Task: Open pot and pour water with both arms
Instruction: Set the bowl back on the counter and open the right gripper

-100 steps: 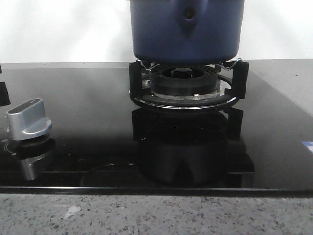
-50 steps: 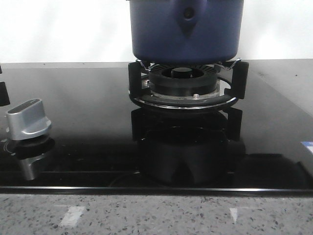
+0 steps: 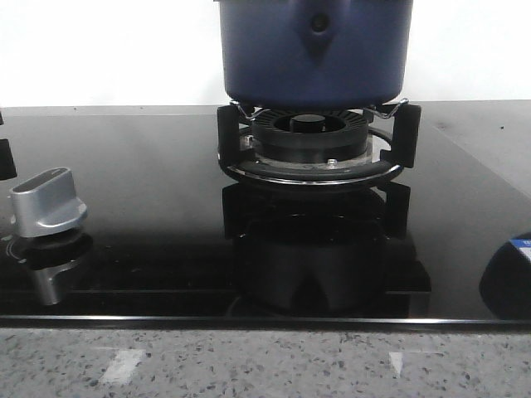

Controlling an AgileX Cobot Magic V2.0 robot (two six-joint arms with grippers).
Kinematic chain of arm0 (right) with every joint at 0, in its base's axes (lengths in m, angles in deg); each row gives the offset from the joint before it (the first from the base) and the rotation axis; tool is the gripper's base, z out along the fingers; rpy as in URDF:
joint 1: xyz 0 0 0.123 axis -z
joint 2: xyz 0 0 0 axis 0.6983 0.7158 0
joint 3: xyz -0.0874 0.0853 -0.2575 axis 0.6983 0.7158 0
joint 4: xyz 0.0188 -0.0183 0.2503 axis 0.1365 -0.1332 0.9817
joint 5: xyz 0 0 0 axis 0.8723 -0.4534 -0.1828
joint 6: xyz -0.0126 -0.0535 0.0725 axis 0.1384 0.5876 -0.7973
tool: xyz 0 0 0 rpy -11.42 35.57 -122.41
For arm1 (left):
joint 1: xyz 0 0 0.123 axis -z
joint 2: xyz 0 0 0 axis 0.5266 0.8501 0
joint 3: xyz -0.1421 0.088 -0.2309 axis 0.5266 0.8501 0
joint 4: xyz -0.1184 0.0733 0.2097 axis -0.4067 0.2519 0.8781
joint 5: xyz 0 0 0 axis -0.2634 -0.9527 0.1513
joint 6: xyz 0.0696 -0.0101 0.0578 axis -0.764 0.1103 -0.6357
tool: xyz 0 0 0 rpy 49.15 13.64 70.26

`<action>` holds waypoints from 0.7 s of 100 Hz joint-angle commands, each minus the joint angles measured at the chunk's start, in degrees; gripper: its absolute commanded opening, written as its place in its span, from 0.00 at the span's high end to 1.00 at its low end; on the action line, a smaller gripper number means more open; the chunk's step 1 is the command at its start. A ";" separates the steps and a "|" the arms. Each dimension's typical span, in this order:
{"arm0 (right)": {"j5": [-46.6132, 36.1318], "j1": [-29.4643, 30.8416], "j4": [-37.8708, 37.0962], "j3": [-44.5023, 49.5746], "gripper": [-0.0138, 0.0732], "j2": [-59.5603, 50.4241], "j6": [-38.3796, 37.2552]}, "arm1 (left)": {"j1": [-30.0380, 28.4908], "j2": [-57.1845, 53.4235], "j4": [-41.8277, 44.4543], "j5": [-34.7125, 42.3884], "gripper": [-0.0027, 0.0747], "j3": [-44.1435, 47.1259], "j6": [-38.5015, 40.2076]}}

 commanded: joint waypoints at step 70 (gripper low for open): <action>-5.66 0.32 -7.68 9.49 0.91 -2.35 0.36 | 1.33 -0.55 -6.64 -1.40 0.69 -2.14 0.56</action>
